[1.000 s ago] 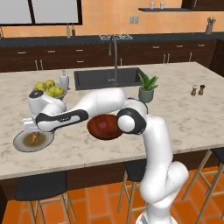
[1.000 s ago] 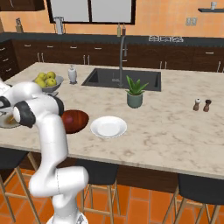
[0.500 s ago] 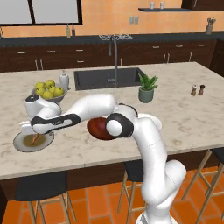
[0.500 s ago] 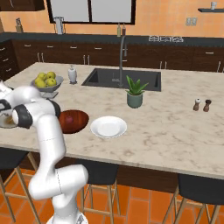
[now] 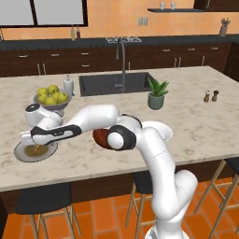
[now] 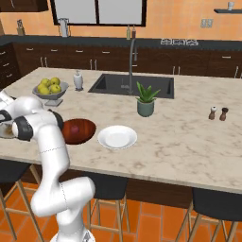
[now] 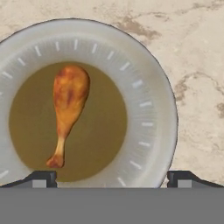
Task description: Pick the chicken drumstick and tomato from their plates and place them in the bowl. Then put the bowl in the fridge.
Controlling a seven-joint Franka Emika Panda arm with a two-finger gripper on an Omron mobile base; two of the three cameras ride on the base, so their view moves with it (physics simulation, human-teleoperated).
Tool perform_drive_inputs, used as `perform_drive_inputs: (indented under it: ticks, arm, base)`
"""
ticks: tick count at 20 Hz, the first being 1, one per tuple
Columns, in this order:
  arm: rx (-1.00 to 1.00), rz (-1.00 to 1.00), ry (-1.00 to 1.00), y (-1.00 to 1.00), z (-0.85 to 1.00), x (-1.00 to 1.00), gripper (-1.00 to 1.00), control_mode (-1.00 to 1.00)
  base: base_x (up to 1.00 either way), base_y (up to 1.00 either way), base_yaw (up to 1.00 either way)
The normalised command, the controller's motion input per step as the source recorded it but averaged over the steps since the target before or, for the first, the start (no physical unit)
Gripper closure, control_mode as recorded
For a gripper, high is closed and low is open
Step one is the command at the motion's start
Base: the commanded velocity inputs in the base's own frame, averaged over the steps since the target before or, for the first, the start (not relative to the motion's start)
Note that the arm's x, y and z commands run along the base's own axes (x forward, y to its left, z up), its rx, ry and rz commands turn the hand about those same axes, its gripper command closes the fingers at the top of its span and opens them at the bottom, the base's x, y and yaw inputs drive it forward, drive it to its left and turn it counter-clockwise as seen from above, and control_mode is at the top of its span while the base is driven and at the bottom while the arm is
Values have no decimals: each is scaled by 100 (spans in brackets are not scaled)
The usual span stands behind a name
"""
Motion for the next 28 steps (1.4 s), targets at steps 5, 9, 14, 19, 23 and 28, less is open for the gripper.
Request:
perform_drive_inputs:
  ticks: [5,9,14,19,23,28]
  arm:
    - [0,0,0,28,-2,19,-100,-100]
    - [0,0,0,23,-2,23,-100,-100]
    - [0,0,0,10,-19,28,-100,-100]
    - [0,0,0,6,-30,23,-100,-100]
    - [0,0,0,11,-28,17,-100,-100]
    - [0,0,0,15,-19,6,100,-100]
  base:
    - [0,0,0]
    - [0,0,0]
    - [0,0,0]
    - [0,0,0]
    - [0,0,0]
    - [0,0,0]
